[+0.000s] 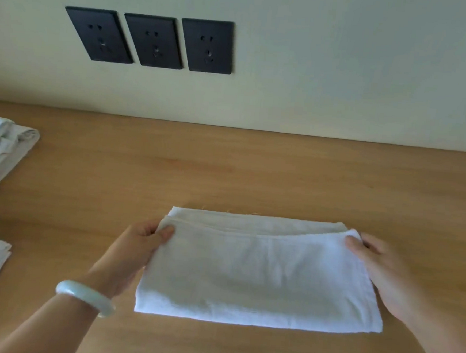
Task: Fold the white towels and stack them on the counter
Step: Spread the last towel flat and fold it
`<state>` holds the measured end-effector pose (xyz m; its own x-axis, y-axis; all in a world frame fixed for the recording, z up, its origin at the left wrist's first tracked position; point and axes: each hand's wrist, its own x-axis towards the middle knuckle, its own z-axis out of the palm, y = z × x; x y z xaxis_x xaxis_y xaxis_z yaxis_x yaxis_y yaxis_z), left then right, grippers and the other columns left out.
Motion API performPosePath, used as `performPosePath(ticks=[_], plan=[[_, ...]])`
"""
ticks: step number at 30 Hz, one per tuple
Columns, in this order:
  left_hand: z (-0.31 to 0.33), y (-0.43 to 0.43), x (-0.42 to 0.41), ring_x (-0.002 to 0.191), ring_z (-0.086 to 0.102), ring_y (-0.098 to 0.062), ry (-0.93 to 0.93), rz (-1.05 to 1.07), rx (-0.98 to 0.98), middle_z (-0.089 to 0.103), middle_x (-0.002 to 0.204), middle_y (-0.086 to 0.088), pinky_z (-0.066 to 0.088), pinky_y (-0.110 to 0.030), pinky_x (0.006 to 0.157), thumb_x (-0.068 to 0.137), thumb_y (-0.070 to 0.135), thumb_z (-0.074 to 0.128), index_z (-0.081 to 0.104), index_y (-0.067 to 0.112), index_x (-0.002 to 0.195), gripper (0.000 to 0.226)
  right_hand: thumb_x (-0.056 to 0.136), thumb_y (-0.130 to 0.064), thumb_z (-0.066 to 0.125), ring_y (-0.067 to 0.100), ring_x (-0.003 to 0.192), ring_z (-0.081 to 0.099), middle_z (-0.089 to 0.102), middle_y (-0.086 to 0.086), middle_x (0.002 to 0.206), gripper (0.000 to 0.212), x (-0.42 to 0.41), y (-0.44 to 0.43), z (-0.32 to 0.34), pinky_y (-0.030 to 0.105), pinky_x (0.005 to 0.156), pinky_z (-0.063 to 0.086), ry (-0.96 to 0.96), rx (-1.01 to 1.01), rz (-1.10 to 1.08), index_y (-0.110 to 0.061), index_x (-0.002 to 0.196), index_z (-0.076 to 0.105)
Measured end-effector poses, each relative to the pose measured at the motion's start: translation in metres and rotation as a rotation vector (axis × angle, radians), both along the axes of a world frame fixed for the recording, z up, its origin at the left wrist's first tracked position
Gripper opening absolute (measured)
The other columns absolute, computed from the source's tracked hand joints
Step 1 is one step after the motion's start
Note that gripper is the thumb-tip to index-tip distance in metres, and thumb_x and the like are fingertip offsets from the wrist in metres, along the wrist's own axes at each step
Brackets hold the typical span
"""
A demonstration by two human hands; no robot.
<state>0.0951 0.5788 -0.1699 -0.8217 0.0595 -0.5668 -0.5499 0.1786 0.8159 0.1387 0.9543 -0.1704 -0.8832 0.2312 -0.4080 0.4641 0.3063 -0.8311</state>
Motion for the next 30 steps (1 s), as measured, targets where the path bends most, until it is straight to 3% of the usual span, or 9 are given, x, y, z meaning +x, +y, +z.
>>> performPosePath(ticks=[4,6,8,10,14,19,26,28,30], plan=[[0.010,0.000,-0.006,0.092,0.069,-0.033,-0.011,0.046,0.048,0.073,0.102,-0.021,0.053,-0.045,0.087,0.100,0.016,0.051,0.070,0.003,0.109,0.024,0.099,-0.030,0.049,0.040,0.091,0.061,0.063,0.026,0.101,0.028,-0.007,0.002,0.013,0.038,0.072,0.037,0.042,0.115,-0.024,-0.008,0.093,0.066],[0.010,0.001,-0.015,0.090,0.069,-0.034,0.028,0.066,0.011,0.073,0.099,-0.021,0.053,-0.047,0.087,0.099,0.018,0.054,0.072,0.006,0.104,0.022,0.099,-0.030,0.050,0.038,0.083,0.059,0.059,0.031,0.103,0.032,-0.019,0.003,0.009,0.039,0.071,0.037,0.036,0.143,-0.104,0.000,0.098,0.062],[0.004,0.007,-0.024,0.084,0.070,-0.036,0.112,0.041,-0.173,0.074,0.091,-0.019,0.054,-0.052,0.083,0.093,0.026,0.062,0.074,0.014,0.092,0.017,0.098,-0.027,0.050,0.031,0.075,0.055,0.057,0.032,0.086,0.033,-0.030,-0.002,-0.002,0.039,0.067,0.037,0.023,0.244,-0.137,0.004,0.091,0.058],[-0.009,0.015,-0.030,0.076,0.068,-0.034,0.189,0.017,-0.429,0.073,0.079,-0.012,0.054,-0.046,0.072,0.088,0.035,0.062,0.072,0.019,0.083,0.020,0.098,-0.026,0.050,0.030,0.068,0.053,0.054,0.018,0.068,0.034,-0.037,-0.008,-0.019,0.041,0.064,0.038,0.008,0.382,-0.143,0.000,0.076,0.053],[-0.021,0.024,-0.028,0.067,0.057,-0.023,0.289,0.069,-0.626,0.064,0.070,-0.008,0.039,-0.032,0.057,0.098,0.028,0.053,0.062,0.009,0.080,0.028,0.098,-0.033,0.044,0.034,0.069,0.052,0.055,0.012,0.068,0.037,-0.036,-0.017,-0.023,0.040,0.063,0.039,-0.021,0.544,-0.152,-0.006,0.073,0.049],[-0.025,0.029,-0.027,0.068,0.053,-0.023,0.338,0.151,-0.646,0.060,0.072,-0.010,0.037,-0.033,0.057,0.101,0.029,0.046,0.059,0.006,0.081,0.034,0.100,-0.032,0.040,0.031,0.064,0.047,0.050,0.008,0.065,0.037,-0.038,-0.019,-0.021,0.037,0.056,0.032,0.008,0.622,-0.135,-0.012,0.069,0.040],[-0.014,0.037,-0.020,0.069,0.052,-0.020,0.363,0.137,-0.855,0.059,0.081,-0.004,0.045,-0.037,0.065,0.098,0.032,0.049,0.053,0.012,0.094,0.022,0.100,-0.037,0.034,0.036,0.079,0.056,0.059,0.013,0.084,0.035,-0.043,-0.028,-0.025,0.037,0.063,0.037,-0.157,0.994,-0.053,-0.005,0.096,0.047],[-0.009,0.046,-0.012,0.081,0.048,-0.025,0.559,0.074,-1.065,0.056,0.094,-0.011,0.044,-0.040,0.075,0.094,0.023,0.055,0.052,0.007,0.104,0.019,0.096,-0.031,0.048,0.037,0.084,0.054,0.058,0.015,0.085,0.030,-0.036,-0.035,-0.022,0.043,0.068,0.041,0.017,1.153,-0.088,-0.002,0.099,0.051],[-0.007,0.069,0.003,0.085,0.046,-0.028,0.862,-0.019,-1.133,0.053,0.095,-0.013,0.041,-0.042,0.081,0.089,0.010,0.058,0.054,0.006,0.105,0.017,0.093,-0.018,0.056,0.038,0.098,0.052,0.062,0.021,0.101,0.023,-0.022,-0.065,-0.019,0.049,0.081,0.043,0.368,1.205,-0.064,0.001,0.105,0.059]])
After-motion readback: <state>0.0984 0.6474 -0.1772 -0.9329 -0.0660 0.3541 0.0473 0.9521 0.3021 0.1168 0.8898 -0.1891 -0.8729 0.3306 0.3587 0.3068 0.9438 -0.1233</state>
